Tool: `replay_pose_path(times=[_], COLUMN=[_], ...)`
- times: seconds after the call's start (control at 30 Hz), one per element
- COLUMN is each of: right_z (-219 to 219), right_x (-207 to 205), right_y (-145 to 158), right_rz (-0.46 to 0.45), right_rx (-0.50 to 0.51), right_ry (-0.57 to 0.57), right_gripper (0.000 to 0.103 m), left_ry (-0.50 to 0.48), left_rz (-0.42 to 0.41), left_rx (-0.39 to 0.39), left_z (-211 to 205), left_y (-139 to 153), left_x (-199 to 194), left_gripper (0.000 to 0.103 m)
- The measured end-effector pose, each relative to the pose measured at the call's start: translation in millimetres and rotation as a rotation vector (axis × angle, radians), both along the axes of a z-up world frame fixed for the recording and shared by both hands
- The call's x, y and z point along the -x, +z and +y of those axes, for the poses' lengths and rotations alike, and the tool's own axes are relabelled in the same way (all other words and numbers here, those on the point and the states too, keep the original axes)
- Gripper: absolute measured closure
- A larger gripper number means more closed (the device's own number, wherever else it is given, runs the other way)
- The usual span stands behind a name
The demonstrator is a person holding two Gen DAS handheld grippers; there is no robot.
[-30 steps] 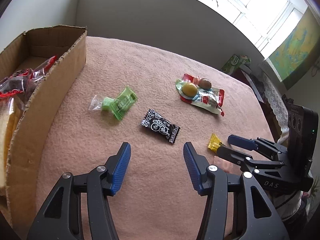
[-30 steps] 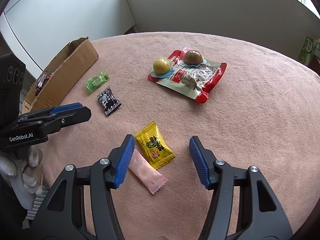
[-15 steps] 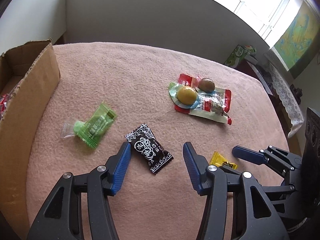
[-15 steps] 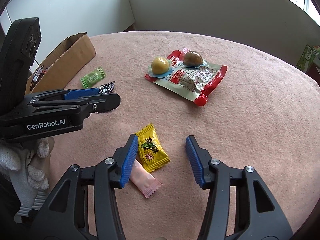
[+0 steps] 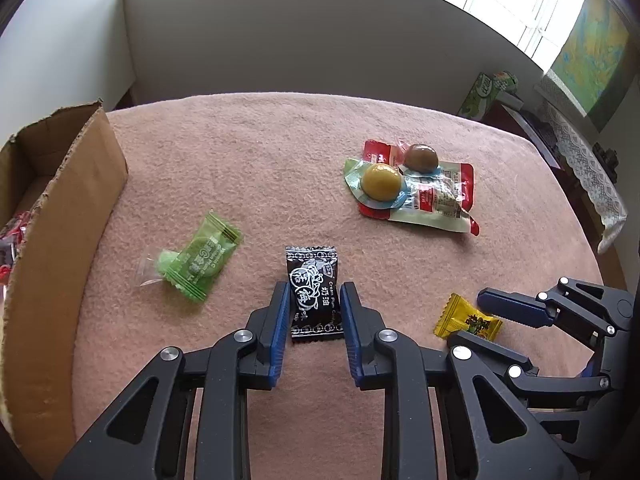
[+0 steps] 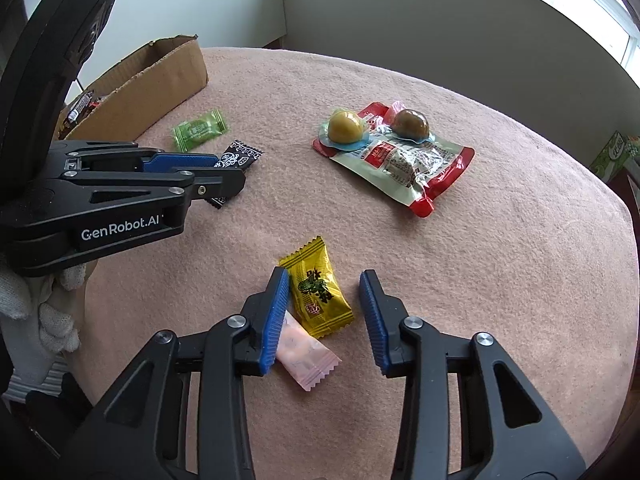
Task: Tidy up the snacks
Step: 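Grasp the black candy packet with the left gripper while the right grasps the yellow candy, then carry the black packet with the left gripper while the right carries the yellow candy into the box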
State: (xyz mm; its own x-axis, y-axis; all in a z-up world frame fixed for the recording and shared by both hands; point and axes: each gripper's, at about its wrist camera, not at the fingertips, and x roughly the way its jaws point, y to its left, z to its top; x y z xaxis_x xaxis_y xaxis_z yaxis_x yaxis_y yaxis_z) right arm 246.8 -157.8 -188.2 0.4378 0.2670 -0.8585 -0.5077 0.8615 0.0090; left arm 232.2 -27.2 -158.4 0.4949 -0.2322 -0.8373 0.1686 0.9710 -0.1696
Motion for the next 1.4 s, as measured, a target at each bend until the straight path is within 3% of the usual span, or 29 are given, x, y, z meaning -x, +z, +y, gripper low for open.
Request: replay_pose_path(times=[0.17,0.47,0.73,1.1,1.4], right_z=[-0.1,-17.4,-18.9,31.9,98.6], right_x=[3.3,0.4,4.4,-8.3,-29.9], right_y=[1.5,11.0,44.2,96.9,124.0], right_rz=[-0.009,0.005,-0.051,-0.123,-0.138], right_rx=[0.017,-0.071,-0.111,-0.191,-0.247], right_ry=[0.007,-0.057,-0.064,-0.002,0.07], right_gripper=[0.075,0.075,0.075,0.075,0.075], left_ry=[-0.021,-0.015,-0.001,0.088,0.204], left_rz=[-0.015,-0.013,-0.055,-0.172,-0.229], left_rx=[-0.027,0.005,0.055,0.066,0.038], left_z=[-1.6,4.3,22.7,80.2,139.2], left_y=[-0.4,3.4,27.8,78.0,99.4], left_x=[6.1,9.0,26.2,45.9,49.3], left_gripper=[0.08,0.08,0.08,0.08,0.08])
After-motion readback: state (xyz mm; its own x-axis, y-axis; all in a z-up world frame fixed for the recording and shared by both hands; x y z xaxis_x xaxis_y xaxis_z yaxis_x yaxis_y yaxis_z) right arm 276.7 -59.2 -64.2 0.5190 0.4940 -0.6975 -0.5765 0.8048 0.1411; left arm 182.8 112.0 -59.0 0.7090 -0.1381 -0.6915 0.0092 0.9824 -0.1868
